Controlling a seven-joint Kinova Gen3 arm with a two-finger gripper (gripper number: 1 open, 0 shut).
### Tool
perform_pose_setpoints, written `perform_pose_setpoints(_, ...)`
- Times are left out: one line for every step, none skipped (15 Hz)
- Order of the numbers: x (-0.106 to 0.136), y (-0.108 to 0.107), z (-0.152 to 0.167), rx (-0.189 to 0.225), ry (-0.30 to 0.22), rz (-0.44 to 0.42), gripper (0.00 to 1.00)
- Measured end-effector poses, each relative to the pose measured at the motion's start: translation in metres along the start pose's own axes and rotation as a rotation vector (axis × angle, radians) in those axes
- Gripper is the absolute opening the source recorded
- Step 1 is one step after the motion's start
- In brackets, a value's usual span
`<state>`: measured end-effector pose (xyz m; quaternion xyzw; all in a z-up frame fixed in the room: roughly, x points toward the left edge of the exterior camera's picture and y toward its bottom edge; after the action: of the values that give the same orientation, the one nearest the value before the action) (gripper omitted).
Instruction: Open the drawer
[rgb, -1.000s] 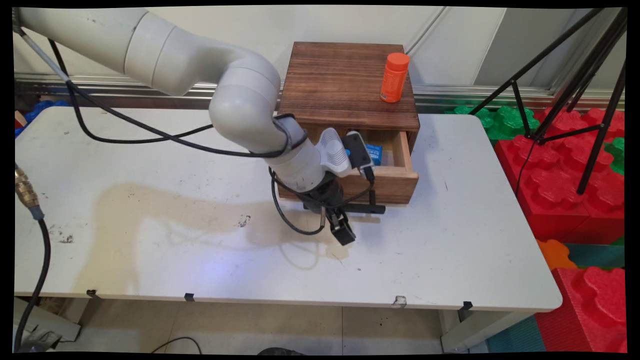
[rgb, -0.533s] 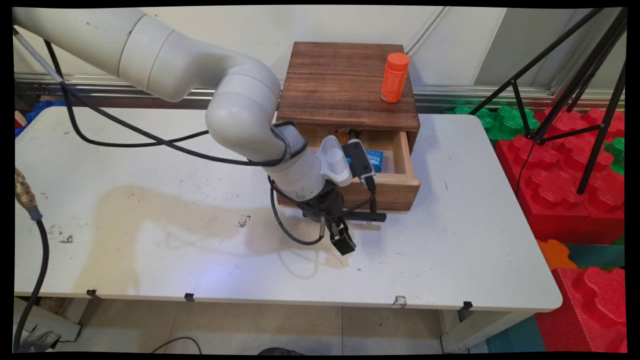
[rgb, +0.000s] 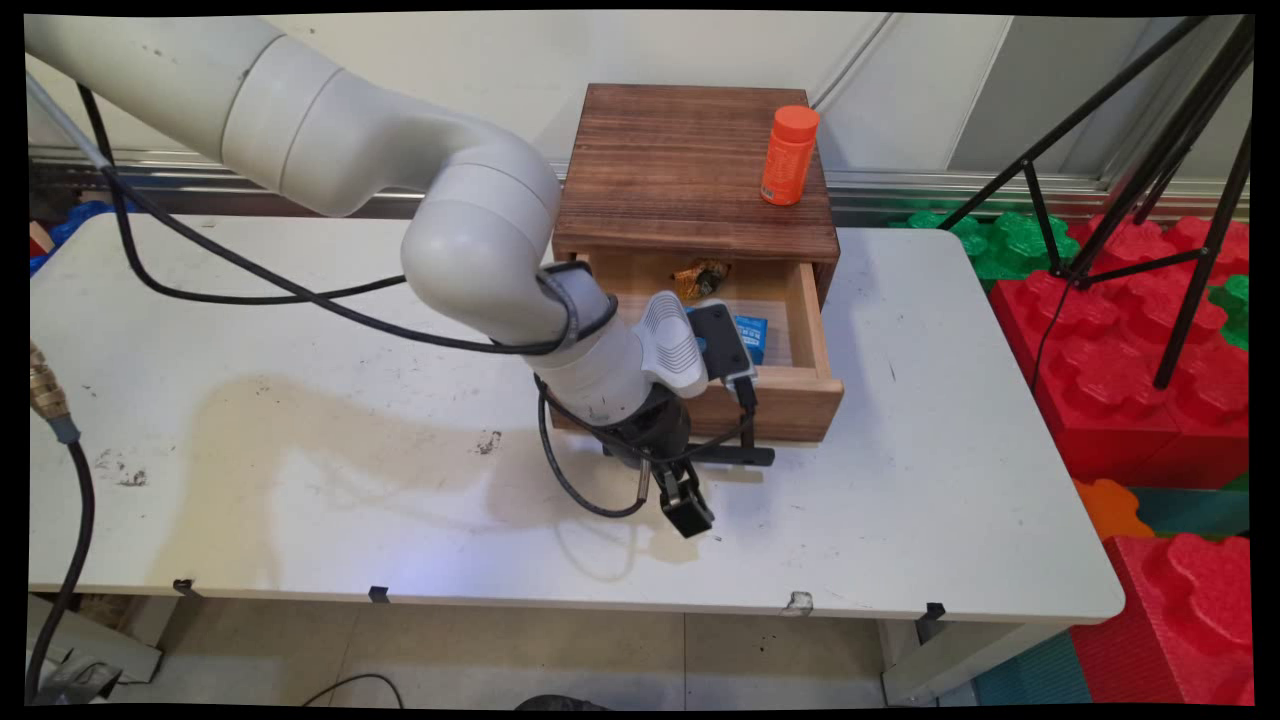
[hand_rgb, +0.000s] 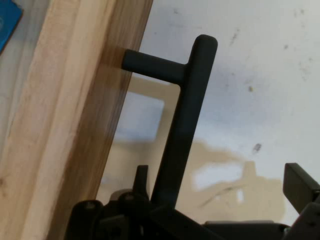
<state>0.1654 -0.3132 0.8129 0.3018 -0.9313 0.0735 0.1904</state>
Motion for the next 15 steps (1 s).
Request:
perform_pose_setpoints(0.000,0.003,0.000,-0.004,-0.001,0.002,1.00)
perform_pose_setpoints(-0.001,0.005,-0.001,-0.006,-0.002,0.003,1.00)
perform_pose_setpoints(-0.001,0.008,-0.001,-0.010,-0.004,0.005,1.00)
perform_pose_setpoints(-0.002,0.010,-0.001,-0.012,-0.006,0.005,1.00)
perform_pose_setpoints(-0.002,0.013,-0.002,-0.016,-0.008,0.006,1.00)
perform_pose_setpoints(-0.003,0.015,-0.002,-0.019,-0.009,0.007,1.00)
perform_pose_setpoints(-0.003,0.017,-0.002,-0.021,-0.011,0.008,1.00)
perform_pose_setpoints(-0.004,0.019,-0.002,-0.023,-0.012,0.008,1.00)
perform_pose_setpoints(-0.005,0.021,-0.003,-0.026,-0.014,0.009,1.00)
perform_pose_setpoints(-0.005,0.023,-0.003,-0.029,-0.016,0.010,1.00)
perform_pose_setpoints(-0.006,0.025,-0.003,-0.030,-0.017,0.011,1.00)
perform_pose_setpoints(-0.006,0.027,-0.004,-0.033,-0.018,0.012,1.00)
perform_pose_setpoints(-0.007,0.029,-0.004,-0.035,-0.019,0.012,1.00)
perform_pose_setpoints(-0.007,0.031,-0.005,-0.038,-0.020,0.013,1.00)
perform_pose_setpoints(-0.007,0.033,-0.005,-0.040,-0.022,0.013,1.00)
